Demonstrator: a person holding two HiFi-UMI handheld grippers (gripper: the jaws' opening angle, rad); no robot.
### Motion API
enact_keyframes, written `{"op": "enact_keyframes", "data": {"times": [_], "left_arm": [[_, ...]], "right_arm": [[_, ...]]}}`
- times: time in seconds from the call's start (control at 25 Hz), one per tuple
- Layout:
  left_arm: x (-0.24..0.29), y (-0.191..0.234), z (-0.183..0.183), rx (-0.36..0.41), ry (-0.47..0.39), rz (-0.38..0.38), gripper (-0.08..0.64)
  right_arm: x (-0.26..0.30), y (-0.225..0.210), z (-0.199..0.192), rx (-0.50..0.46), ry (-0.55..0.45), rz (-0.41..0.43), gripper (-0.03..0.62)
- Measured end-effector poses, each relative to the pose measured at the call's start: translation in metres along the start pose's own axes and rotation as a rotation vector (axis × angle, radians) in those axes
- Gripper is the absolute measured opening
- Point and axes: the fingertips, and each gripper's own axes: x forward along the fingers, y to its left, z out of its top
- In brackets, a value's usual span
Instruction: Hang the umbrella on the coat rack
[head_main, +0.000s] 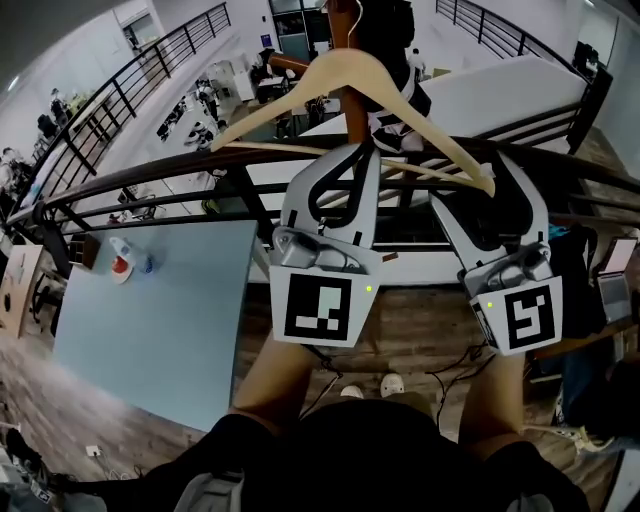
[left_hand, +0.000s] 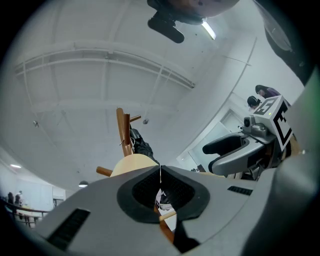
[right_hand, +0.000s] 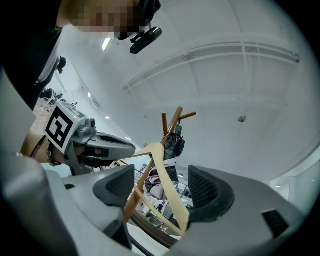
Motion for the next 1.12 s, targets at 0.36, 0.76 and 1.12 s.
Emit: {"op": "enact_keyframes", "data": {"times": [0.36,0.76,1.12], "left_arm": [[-0.021,-0.020,-0.011,-0.018,-0.016,-0.045,0.015],[-0.044,-0.013,-0.015,0.019,-0.054,-0.049,0.015],[-0.053,-0.012,-0.021,0.007,-0.039,-0.054,0.014]], "right_arm": [[-0.010,0.011,0.004,-0.056,-0.023,-0.073,0.305],[-0.011,0.033,-0.001,0.011,-0.036,-0.089,0.031],[-0.010,0.050,-0.001,0.011,-0.025,-0.068,0.031]]}}
